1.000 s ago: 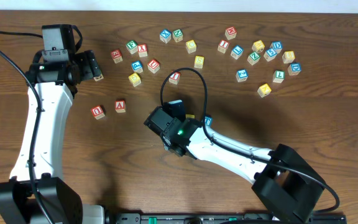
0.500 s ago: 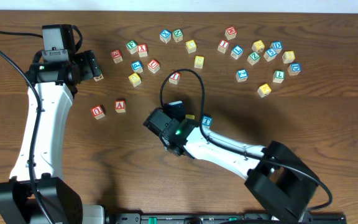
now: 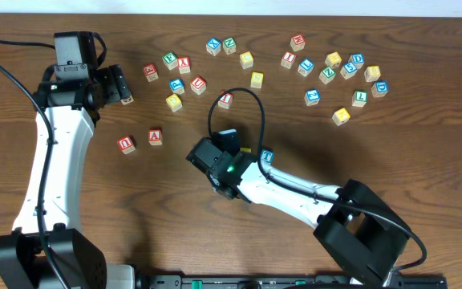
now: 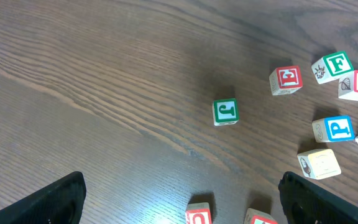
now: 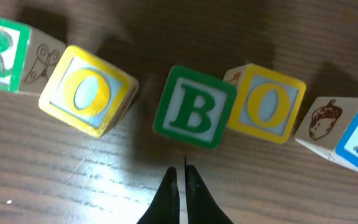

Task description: Spell out ROBOT

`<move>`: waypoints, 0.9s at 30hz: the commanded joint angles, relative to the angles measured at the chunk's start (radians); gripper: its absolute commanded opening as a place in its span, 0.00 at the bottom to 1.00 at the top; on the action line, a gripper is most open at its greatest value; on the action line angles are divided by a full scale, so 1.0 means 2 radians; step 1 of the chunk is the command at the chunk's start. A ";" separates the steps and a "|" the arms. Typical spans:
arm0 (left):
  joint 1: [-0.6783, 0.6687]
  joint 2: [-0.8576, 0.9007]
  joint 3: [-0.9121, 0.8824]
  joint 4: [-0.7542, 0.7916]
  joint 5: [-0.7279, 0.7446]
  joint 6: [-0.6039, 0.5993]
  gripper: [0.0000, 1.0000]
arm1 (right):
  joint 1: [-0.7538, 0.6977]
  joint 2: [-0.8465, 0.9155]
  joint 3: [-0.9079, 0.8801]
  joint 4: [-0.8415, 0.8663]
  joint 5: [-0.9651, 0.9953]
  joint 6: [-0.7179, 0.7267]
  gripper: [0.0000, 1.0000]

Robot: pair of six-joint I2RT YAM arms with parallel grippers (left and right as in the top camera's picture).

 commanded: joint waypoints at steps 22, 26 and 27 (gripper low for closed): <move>-0.001 -0.003 0.009 0.004 0.005 -0.006 0.98 | -0.014 0.016 -0.003 0.016 -0.007 -0.005 0.01; -0.001 -0.003 0.009 0.004 0.005 -0.006 0.97 | -0.014 0.016 -0.003 0.018 -0.007 -0.007 0.01; -0.001 -0.003 0.009 0.004 0.005 -0.006 0.98 | -0.014 0.016 -0.003 0.018 -0.007 -0.007 0.01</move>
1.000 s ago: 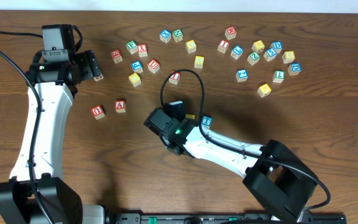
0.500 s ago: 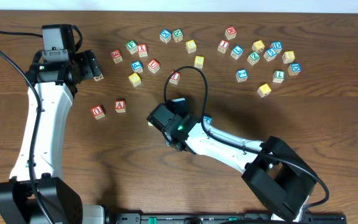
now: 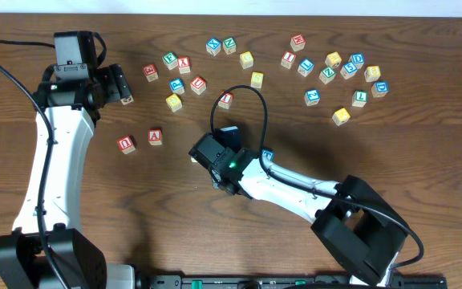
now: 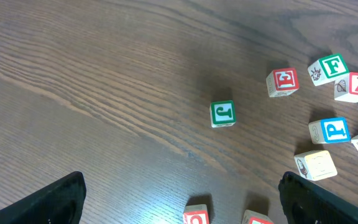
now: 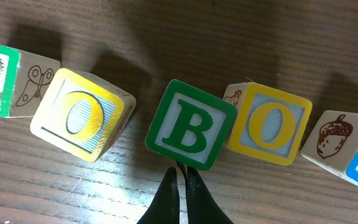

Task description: Spell out ROBOT

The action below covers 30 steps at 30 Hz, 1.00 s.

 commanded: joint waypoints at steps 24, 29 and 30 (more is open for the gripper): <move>-0.001 -0.003 0.009 0.000 0.001 -0.006 0.98 | -0.006 0.009 -0.003 0.013 0.007 -0.014 0.01; -0.001 -0.003 0.009 0.000 0.001 -0.006 0.98 | -0.009 0.009 -0.003 0.014 0.010 -0.016 0.01; -0.001 -0.003 0.009 0.000 0.001 -0.006 0.98 | -0.009 0.009 -0.003 0.014 0.010 -0.016 0.01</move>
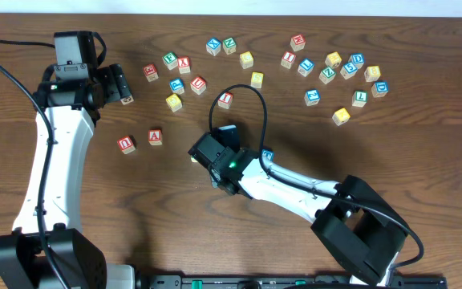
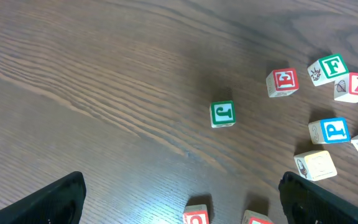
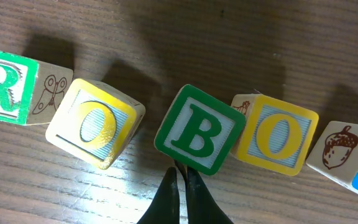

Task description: Spell out ROBOT

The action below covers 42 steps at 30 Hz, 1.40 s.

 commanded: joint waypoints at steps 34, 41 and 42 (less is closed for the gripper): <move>-0.001 -0.003 0.009 -0.001 0.001 -0.006 0.98 | -0.017 0.009 -0.003 -0.009 0.010 0.000 0.01; -0.001 -0.003 0.009 -0.001 0.001 -0.006 0.98 | -0.015 0.009 -0.003 -0.006 0.002 -0.011 0.01; -0.001 -0.003 0.009 -0.001 0.001 -0.006 0.98 | -0.014 0.009 -0.003 -0.006 0.002 -0.011 0.01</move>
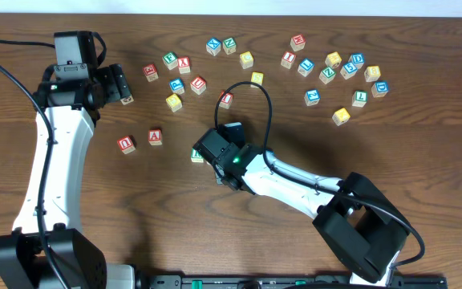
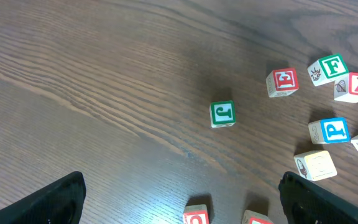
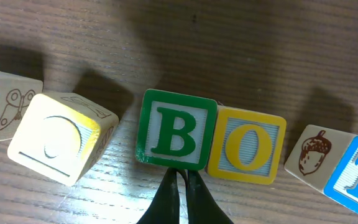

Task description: Spell out ROBOT

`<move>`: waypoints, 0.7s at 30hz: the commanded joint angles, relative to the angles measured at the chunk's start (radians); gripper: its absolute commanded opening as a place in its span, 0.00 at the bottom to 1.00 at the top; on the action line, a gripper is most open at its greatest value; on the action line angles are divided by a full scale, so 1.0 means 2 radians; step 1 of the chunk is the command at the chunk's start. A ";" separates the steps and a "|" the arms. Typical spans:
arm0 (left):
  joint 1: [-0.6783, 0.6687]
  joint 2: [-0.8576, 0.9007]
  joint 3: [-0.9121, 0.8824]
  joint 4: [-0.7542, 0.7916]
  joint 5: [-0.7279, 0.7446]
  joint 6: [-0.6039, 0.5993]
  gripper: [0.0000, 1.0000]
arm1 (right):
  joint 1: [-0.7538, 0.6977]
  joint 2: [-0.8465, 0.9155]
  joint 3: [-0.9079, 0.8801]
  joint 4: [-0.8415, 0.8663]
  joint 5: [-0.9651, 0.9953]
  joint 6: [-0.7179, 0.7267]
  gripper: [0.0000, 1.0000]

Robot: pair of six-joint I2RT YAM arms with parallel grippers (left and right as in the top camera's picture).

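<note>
In the right wrist view the row reads left to right: a green R block cut by the frame edge, a tilted yellow O block [image 3: 61, 146], a green B block [image 3: 176, 129], a second yellow O block [image 3: 246, 144] and a blue T block [image 3: 356, 177]. B sits square against the second O. My right gripper [image 3: 182, 180] is shut, its tips touching B's near edge. Overhead, the right gripper [image 1: 227, 154] covers most of the row. My left gripper [image 2: 182, 205] hangs open over bare wood at the far left.
Loose letter blocks are scattered along the far side [image 1: 183, 68] [image 1: 343, 72]. A red U block [image 1: 126, 144] and a red A block [image 1: 156, 136] lie left of the row. A green J block [image 2: 222, 114] sits below the left gripper. The right arm's cable [image 1: 259, 100] loops over the table.
The B block was turned diagonally; it now sits square and flush against the second O. The first O block has tipped further, showing a paler face. The left arm has not moved.
The shut right fingertips first stood just short of B, which sat slightly turned with gaps on both sides. Then they touched its near edge and B stood more and more diagonal. Now B is straight and pressed against the second O.
</note>
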 commanded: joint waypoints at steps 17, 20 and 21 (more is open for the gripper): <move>-0.001 -0.003 0.009 0.000 0.001 -0.006 0.98 | 0.018 0.008 -0.003 0.001 0.004 -0.020 0.11; -0.001 -0.003 0.009 0.001 0.001 -0.006 0.98 | 0.024 0.008 -0.003 0.002 0.002 -0.025 0.11; -0.001 -0.003 0.009 0.001 0.001 -0.006 0.98 | 0.027 0.008 -0.003 0.006 -0.001 -0.032 0.11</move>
